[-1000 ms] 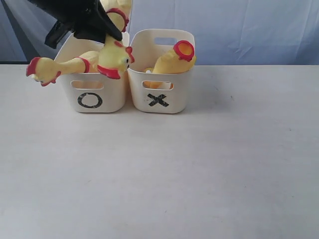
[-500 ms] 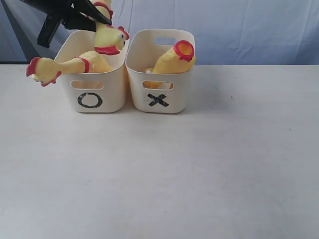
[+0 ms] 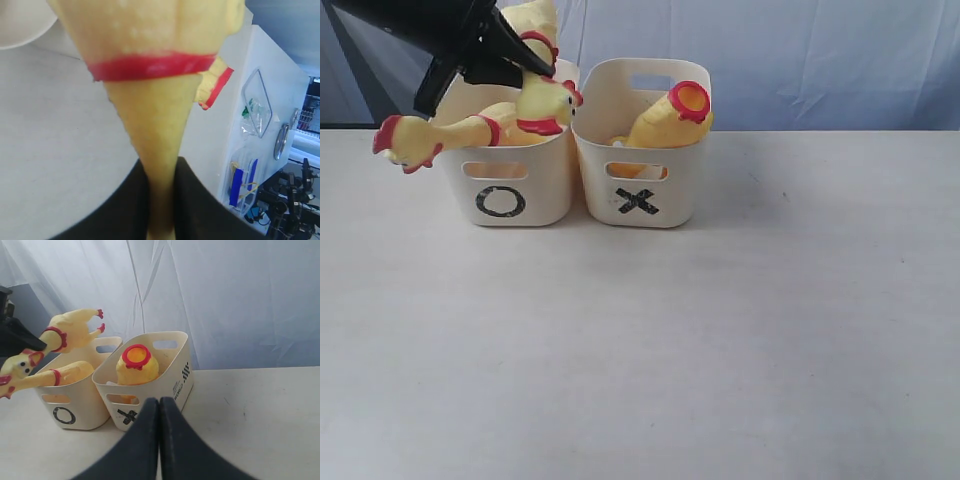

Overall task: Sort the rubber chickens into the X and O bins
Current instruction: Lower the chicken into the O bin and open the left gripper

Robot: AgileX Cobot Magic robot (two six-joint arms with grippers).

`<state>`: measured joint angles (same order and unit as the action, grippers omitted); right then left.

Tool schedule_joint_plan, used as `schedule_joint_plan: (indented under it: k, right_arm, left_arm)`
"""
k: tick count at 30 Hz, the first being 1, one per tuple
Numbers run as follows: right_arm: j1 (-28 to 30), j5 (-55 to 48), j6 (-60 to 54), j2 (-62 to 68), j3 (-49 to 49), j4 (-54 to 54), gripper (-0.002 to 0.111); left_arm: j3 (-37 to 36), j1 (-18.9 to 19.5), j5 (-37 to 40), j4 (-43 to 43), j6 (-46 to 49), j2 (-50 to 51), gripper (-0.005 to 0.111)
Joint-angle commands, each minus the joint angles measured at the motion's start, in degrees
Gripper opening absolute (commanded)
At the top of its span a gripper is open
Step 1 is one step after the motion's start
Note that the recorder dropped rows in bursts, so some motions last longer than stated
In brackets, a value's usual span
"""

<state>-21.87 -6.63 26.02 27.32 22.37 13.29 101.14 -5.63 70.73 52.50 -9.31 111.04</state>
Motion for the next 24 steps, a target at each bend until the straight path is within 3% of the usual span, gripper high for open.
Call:
schedule_joint_plan:
  k: [1, 24]
  right_arm:
    - [0.1, 0.3, -0.1, -0.2, -0.4, 0.2, -0.001]
    - [0.1, 0.3, -0.1, -0.2, -0.4, 0.2, -0.001]
  left_arm:
    - [0.5, 0.9, -0.8, -0.9, 1.2, -0.4, 0.000]
    - [-3.4, 1.0, -0.8, -4.5, 11.0, -0.4, 0.000]
